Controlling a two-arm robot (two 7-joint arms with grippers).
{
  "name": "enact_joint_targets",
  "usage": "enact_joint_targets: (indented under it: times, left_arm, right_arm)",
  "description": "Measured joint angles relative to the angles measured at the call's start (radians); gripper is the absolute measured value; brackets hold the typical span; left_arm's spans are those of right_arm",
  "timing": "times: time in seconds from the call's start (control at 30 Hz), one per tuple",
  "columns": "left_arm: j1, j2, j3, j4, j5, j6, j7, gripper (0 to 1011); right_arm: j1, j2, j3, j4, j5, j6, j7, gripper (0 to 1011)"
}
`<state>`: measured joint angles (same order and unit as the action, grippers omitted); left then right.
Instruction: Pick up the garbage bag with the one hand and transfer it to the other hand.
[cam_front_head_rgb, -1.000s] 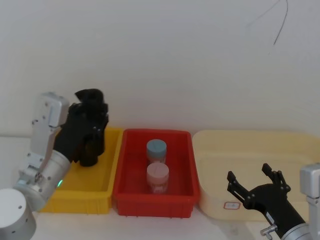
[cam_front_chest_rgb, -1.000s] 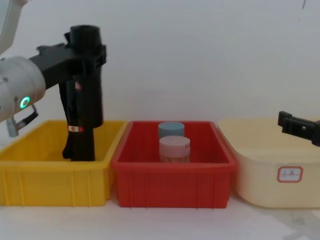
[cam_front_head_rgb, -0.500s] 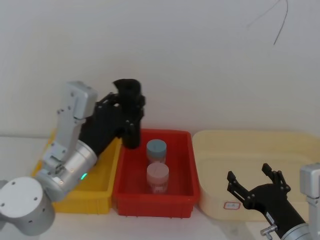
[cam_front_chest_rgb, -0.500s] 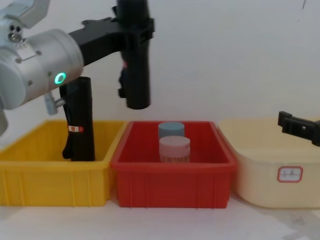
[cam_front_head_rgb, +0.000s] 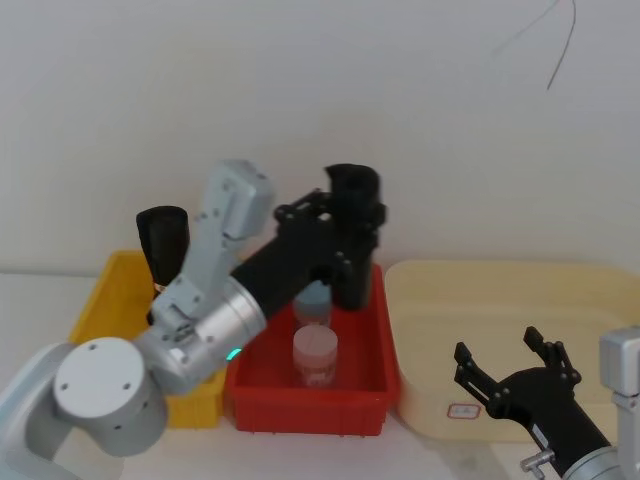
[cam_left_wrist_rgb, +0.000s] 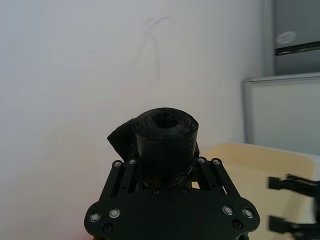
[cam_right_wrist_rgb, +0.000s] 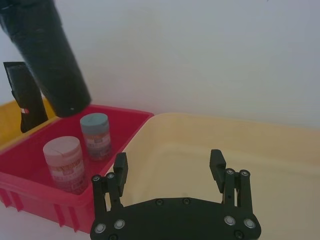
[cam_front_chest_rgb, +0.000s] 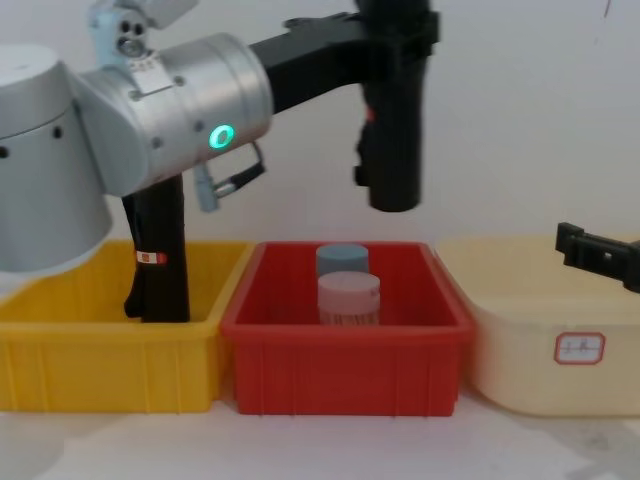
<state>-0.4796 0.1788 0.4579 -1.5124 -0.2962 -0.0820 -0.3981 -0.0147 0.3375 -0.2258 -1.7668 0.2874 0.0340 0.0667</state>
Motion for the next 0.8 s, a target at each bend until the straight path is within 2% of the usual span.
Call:
enact_joint_targets:
  times: [0.2, 0.47, 0.8]
  left_arm:
    - [-0.029, -0.023, 0.037, 0.022, -0.015, 0.000, -0.050, 475]
    - [-0.091, -0.075, 0.099, 0.083, -0.041, -0.009, -0.131, 475]
    - [-0.156, -0.135, 0.145, 0.160, -0.064, -0.042, -0.188, 475]
  right_arm:
    - [0.000, 0.000, 0.000, 0.000, 0.000, 0.000, 0.000, 1001]
    - [0.000, 0.000, 0.000, 0.000, 0.000, 0.000, 0.000, 1001]
    - [0.000, 0.000, 0.000, 0.000, 0.000, 0.000, 0.000, 1001]
